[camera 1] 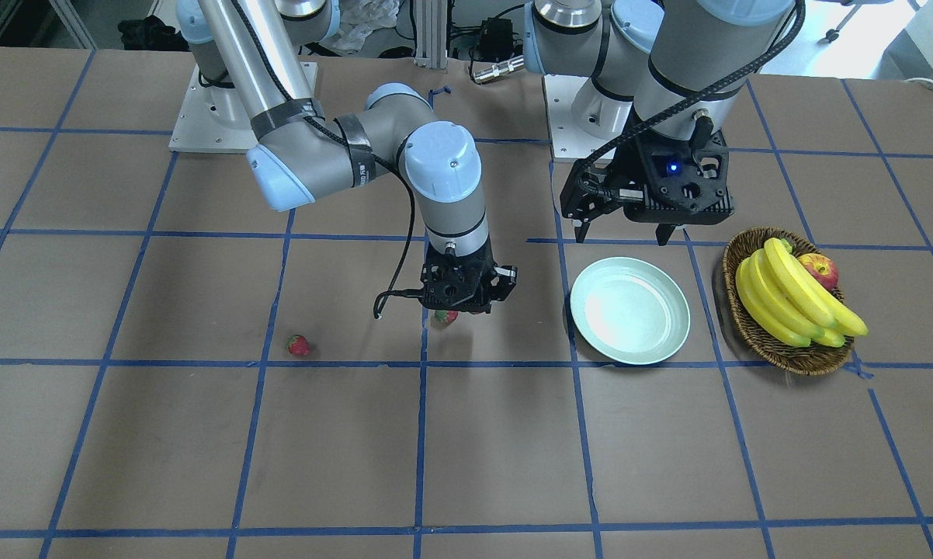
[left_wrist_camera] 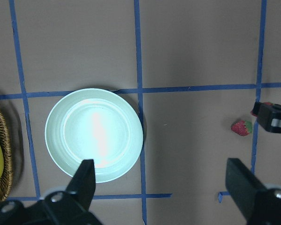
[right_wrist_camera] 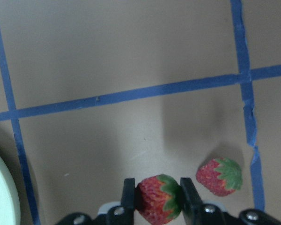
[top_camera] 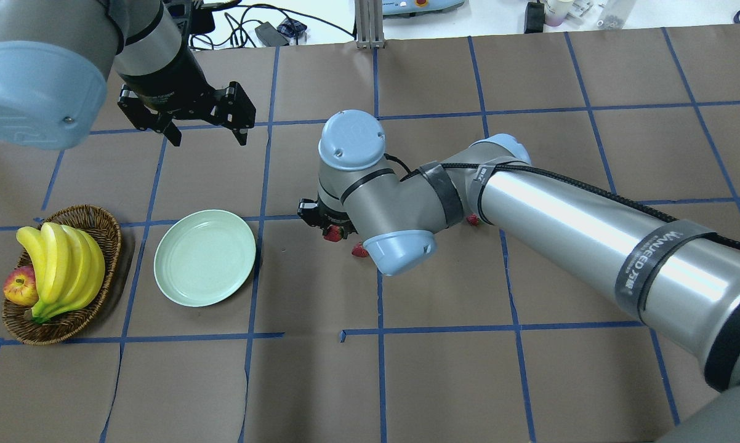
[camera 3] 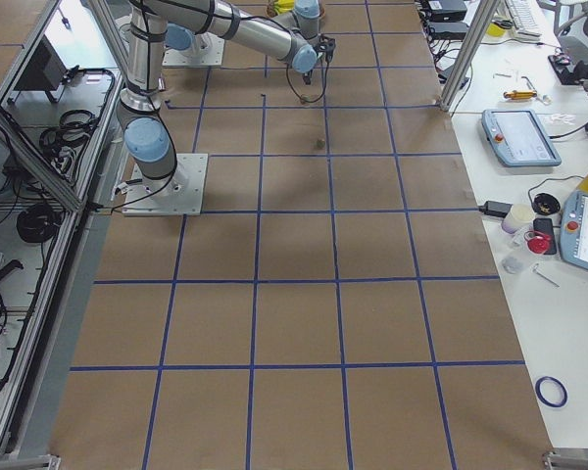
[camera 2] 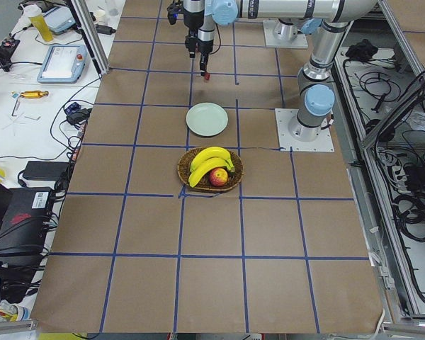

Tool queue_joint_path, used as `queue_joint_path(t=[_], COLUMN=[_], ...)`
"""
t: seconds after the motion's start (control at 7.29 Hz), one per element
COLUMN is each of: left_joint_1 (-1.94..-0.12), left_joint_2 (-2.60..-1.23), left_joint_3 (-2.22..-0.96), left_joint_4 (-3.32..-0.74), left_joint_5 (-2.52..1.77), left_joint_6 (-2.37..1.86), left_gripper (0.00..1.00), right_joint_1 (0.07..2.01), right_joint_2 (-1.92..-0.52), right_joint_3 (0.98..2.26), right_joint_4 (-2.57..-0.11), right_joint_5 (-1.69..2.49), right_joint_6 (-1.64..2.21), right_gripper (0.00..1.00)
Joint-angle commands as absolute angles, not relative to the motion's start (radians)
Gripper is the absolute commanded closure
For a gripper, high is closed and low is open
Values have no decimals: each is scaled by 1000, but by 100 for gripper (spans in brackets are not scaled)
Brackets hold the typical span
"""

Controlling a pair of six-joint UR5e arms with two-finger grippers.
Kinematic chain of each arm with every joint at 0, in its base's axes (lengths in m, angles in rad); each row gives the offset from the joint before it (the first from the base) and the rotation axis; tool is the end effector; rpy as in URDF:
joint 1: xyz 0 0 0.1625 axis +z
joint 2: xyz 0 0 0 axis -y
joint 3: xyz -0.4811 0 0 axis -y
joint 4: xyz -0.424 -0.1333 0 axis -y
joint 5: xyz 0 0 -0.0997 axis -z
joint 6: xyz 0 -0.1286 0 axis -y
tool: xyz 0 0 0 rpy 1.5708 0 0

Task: Collect all strawberries into plate
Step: 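Push two strawberries toward the green plate with the right gripper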

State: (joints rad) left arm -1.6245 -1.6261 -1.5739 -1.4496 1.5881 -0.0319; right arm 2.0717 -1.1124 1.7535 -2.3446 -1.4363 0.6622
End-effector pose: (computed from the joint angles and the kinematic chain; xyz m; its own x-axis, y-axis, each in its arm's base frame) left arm -0.1608 -0.5496 0.4960 -0.9997 0.0208 -0.0153 0.0217 0.9978 -0.0633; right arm 0.4530 -0.5140 0.2272 -0.9715 0.1470 -0.1862 0.1538 0.9878 -0.0226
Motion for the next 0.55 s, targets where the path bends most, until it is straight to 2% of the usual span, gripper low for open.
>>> queue_joint_path(t=[0.0, 0.14, 0.41], left_joint_1=[-1624, -1624, -1624], left_joint_2=[-1628, -1626, -1620], left_joint_3=[-1574, -1574, -1574], left_joint_4=[-1450, -1450, -1450], left_joint_5=[1588, 1588, 1589], left_joint_6=[-31, -31, -31], left_gripper=[0, 0, 0], right_joint_1=[2092, 2092, 2089], right_joint_2=[-1072, -1071, -1094], right_joint_3=[1761, 1763, 1759], right_joint_4=[-2356, -2356, -2349], right_joint_5=[-1434, -1434, -1448], right_joint_6=[673, 666, 596], right_gripper=[42, 0, 0])
